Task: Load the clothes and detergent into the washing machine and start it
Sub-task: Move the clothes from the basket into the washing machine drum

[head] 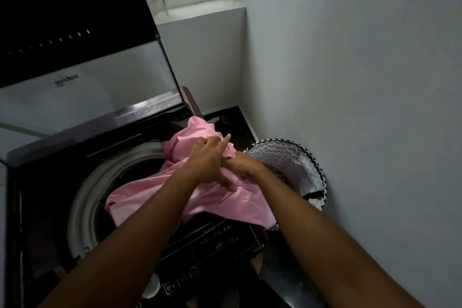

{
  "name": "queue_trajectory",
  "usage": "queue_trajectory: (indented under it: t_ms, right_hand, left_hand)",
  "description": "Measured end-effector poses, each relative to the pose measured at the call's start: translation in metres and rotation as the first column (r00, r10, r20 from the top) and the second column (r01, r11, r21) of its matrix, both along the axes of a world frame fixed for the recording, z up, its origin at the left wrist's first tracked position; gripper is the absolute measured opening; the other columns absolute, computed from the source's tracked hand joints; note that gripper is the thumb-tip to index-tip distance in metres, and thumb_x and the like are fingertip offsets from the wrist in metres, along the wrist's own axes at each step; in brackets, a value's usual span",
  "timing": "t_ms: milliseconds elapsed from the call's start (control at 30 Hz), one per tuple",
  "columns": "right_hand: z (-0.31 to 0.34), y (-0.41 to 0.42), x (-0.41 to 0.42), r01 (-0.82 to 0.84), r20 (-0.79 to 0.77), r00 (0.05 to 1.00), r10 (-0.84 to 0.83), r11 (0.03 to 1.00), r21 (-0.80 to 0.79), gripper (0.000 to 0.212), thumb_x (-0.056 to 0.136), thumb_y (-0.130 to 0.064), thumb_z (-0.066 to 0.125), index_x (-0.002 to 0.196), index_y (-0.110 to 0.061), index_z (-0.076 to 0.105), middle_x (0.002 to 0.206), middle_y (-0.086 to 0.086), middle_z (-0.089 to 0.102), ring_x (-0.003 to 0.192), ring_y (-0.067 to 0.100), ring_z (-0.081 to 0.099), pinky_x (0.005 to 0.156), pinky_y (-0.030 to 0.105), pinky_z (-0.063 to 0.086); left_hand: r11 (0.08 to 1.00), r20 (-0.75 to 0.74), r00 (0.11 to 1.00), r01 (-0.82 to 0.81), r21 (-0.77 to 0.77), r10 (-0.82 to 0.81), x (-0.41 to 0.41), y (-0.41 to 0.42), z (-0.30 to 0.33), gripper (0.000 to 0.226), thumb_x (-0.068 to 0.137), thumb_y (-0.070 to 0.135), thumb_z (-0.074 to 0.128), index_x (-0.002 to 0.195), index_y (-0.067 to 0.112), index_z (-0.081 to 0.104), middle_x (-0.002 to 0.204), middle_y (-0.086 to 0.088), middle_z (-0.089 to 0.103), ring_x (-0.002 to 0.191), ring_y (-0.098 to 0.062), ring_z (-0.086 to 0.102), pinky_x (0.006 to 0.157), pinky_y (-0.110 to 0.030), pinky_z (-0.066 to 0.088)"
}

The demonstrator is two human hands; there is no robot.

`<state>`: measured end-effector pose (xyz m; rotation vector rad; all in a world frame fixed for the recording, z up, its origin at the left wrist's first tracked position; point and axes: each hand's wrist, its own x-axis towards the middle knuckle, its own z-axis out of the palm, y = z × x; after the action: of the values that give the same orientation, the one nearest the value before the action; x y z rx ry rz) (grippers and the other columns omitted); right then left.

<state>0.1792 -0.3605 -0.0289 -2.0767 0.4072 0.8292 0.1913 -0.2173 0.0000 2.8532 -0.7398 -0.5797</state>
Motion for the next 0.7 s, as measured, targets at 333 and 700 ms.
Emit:
queue_trajectory:
  t_ms: [333, 700]
  right_hand:
    - [0.042, 0.023, 0.001, 0.157, 0.268, 0.957, -0.113, 0.976, -0.151, 0.046, 0.071, -0.043, 0.076, 0.108, -0.016, 0.071, 0.100, 0.010, 0.073, 0.094, 0.030, 0.068, 0.068, 0.027, 0.044]
    - [0.089, 0.112, 0.003, 0.134, 0.437, 0.882, -0.174, 0.984, 0.122, 0.030, 0.070, -0.024, 0.069, 0.098, -0.014, 0.073, 0.094, -0.002, 0.068, 0.089, 0.020, 0.065, 0.075, 0.029, 0.052]
  left_hand:
    - [0.927, -0.083, 0.992, -0.118, -0.355, 0.095, -0.007, 0.023, 0.003, 0.118, 0.044, 0.075, 0.081, 0.148, 0.048, 0.031, 0.134, 0.001, 0.053, 0.124, -0.023, 0.046, 0.108, -0.046, 0.035]
    - [0.815, -0.145, 0.960, -0.279, -0.508, 0.238, -0.011, 0.120, 0.052, 0.120, 0.036, 0.072, 0.087, 0.141, 0.040, 0.039, 0.128, 0.005, 0.058, 0.118, -0.017, 0.052, 0.102, -0.035, 0.046]
